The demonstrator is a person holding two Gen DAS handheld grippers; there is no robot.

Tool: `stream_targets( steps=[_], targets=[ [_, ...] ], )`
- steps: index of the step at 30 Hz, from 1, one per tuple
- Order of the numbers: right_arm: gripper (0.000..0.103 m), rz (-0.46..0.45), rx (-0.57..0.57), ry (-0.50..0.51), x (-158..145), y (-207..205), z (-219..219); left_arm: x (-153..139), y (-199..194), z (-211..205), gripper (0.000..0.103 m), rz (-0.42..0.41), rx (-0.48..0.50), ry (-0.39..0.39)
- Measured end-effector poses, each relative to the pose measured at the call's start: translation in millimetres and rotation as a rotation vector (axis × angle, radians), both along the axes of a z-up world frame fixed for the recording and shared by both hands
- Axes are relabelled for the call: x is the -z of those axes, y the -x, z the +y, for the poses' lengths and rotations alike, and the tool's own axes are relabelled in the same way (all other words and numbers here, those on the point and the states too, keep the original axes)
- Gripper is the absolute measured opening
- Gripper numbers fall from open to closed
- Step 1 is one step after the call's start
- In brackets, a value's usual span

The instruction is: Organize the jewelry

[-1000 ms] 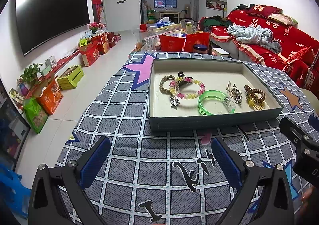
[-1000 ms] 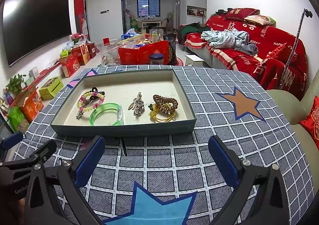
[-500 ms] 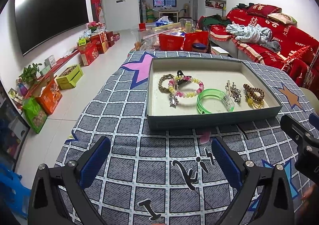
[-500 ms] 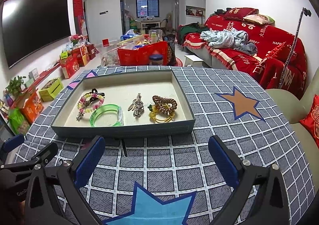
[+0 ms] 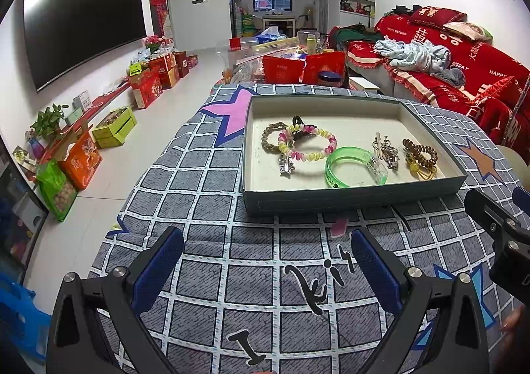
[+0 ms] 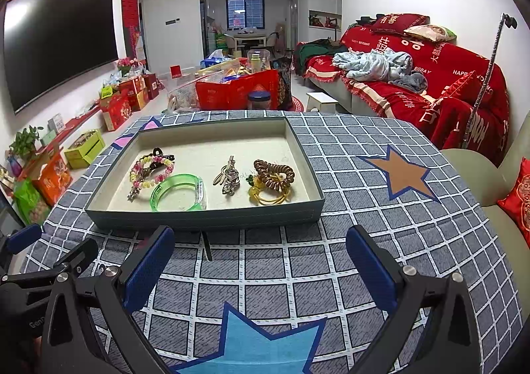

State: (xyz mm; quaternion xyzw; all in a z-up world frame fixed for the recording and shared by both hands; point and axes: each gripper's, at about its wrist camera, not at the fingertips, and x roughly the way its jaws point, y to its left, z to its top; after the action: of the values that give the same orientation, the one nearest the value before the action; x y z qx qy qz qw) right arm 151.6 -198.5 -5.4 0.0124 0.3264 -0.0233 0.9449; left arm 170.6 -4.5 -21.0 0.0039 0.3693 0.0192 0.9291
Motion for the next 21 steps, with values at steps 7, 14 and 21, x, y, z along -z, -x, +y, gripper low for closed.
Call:
stream_targets(
  steps=[7,14,21],
  targets=[
    [0.103,0.000,0.000,-0.001,0.0,0.0,0.0,-0.7,0.1,-0.9,0.103,-0.001,0.002,0.001],
    [0.103,0.000,0.000,-0.001,0.1,0.1,-0.1,-2.4,0.9,-2.0,0.103,-0.002,0.006,0.001],
    [0.103,-0.002,0.000,-0.001,-0.9,1.1,-0.6,-3.0,1.2,-2.0,0.103,-0.005,0.006,0.002]
  ],
)
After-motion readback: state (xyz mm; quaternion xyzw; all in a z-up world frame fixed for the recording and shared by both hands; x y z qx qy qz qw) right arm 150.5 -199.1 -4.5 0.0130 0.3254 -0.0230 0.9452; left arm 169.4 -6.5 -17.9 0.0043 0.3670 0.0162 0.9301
